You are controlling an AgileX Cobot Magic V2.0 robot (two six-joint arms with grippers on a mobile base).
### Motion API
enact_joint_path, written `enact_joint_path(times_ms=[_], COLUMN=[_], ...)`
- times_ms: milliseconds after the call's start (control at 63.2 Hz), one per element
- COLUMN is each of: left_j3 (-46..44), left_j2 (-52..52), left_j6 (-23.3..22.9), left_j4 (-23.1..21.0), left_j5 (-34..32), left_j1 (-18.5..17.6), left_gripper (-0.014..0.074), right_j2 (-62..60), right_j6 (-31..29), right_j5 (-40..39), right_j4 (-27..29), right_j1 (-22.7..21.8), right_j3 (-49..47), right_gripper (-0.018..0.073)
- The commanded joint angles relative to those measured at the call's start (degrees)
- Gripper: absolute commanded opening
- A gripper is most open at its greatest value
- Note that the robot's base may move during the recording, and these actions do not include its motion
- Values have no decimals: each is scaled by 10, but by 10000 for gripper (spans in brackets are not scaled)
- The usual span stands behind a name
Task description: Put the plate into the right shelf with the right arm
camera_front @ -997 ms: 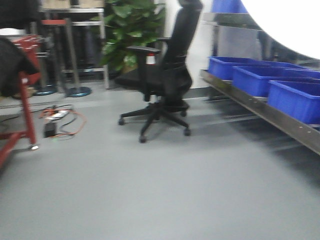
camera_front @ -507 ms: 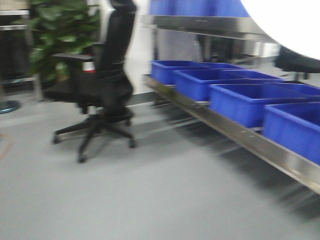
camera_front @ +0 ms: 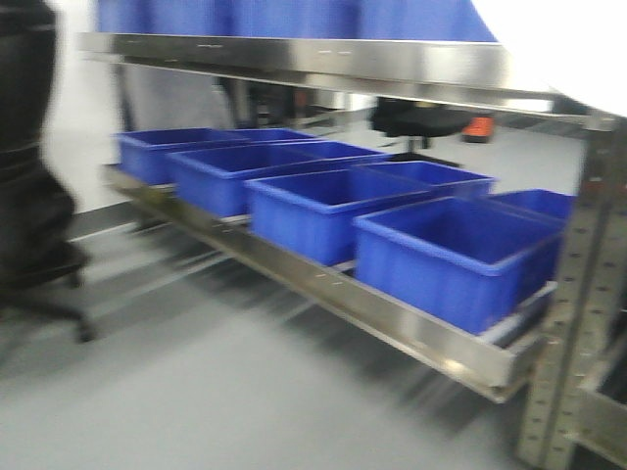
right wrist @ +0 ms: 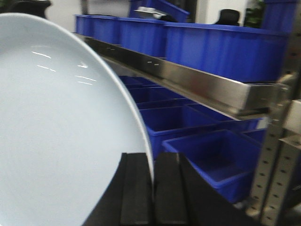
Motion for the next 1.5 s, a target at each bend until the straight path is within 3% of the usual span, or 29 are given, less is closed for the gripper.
enact_joint_path(times_ms=[0, 1488], left_j3=[6, 6], left_j2=[-6, -6], left_j6=[-4, -4], left_j4=[-5, -5], left_j5=[-52, -52], left_j1=[-1, -1], left_gripper=[-128, -128], right_j2=[6, 6], right_j6=[-2, -2], right_j5=[-55, -55], right_j4=[3, 3], right_j1=[-4, -4], right_j3=[-18, -18], right_gripper=[52, 52])
